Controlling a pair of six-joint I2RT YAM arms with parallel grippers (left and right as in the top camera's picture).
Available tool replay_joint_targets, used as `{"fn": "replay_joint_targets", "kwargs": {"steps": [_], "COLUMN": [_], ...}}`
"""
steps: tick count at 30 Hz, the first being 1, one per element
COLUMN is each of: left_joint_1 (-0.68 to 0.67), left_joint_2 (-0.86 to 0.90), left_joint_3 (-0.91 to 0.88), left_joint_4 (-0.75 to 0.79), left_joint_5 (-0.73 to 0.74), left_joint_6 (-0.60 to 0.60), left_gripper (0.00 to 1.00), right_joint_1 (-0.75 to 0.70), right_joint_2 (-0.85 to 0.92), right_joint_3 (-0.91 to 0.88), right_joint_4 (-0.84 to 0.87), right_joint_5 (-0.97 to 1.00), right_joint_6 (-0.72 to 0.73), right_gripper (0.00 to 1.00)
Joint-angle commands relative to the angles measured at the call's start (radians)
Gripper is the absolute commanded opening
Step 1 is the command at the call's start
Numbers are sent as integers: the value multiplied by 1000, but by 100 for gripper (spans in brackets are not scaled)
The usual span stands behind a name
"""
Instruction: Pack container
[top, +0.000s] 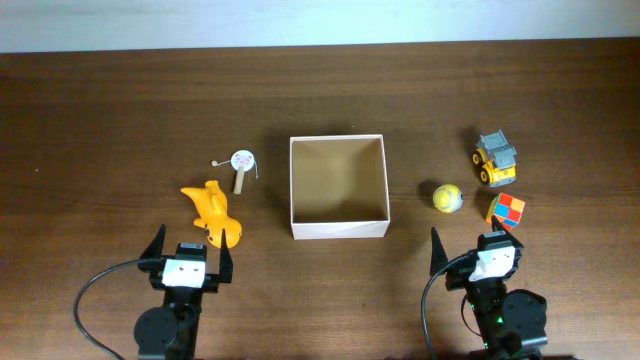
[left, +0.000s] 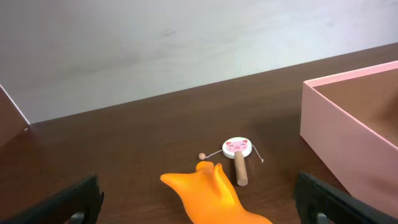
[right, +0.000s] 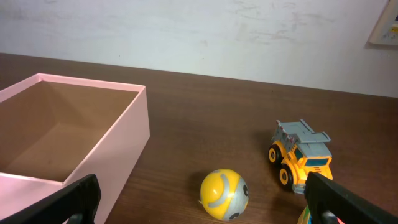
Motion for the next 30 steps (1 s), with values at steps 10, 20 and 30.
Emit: {"fn": "replay_joint_targets", "kwargs": {"steps": [10, 20, 30], "left_joint_1": [2, 2, 2], "left_joint_2": [-9, -9, -9], "left_joint_3": [-5, -5, -5], "left_joint_4": [-3, -3, -3], "left_joint_5": [11, 11, 11], "left_joint_6": [16, 16, 16], "left_gripper": [99, 99, 99], "right_joint_1": [-3, -4, -4], "right_joint_2": [-11, -11, 119], "right_joint_3": [-10, -10, 227], "right_joint_4": [3, 35, -60], "right_joint_5": [-13, 2, -24], "right_joint_6": [-4, -4, 189], "right_gripper": [99, 99, 99]}}
